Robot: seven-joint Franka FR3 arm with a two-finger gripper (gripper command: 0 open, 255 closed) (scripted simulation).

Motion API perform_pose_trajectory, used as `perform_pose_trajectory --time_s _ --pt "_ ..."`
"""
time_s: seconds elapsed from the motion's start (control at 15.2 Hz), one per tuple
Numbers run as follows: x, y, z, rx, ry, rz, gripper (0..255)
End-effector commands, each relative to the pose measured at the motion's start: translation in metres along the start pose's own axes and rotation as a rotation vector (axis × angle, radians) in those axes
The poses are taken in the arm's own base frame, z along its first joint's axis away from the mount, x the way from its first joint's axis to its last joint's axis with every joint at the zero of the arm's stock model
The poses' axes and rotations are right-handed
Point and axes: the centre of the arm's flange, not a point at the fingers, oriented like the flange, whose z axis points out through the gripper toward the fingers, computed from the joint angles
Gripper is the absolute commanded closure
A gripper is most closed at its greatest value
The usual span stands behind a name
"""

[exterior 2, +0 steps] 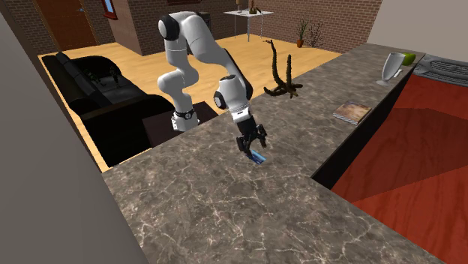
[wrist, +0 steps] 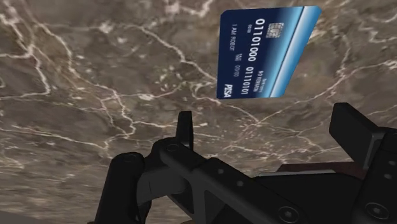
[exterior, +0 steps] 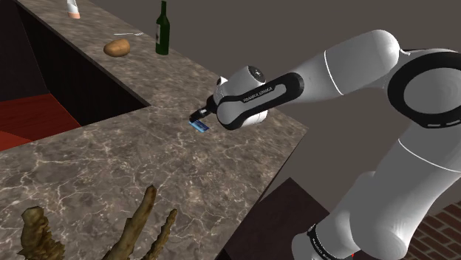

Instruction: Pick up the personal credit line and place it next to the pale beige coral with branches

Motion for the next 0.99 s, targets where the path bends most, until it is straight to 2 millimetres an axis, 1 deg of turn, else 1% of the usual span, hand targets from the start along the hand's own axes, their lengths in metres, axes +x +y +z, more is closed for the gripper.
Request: perform_pose_trajectory --time_s 0.0,0.26,0.73,0.79,0.92 --pt "0.002 -0.001 0.011 0.0 0.003 -0.001 0" --pt "0.002 -0.001 0.03 0.0 0.003 -0.001 0" --pt "0.002 -0.001 0.03 0.0 0.003 -0.001 0" --pt "0.002 -0.001 0.03 0.0 0.003 -0.001 255" --pt "0.002 -0.001 0.03 0.0 0.003 -0.001 255"
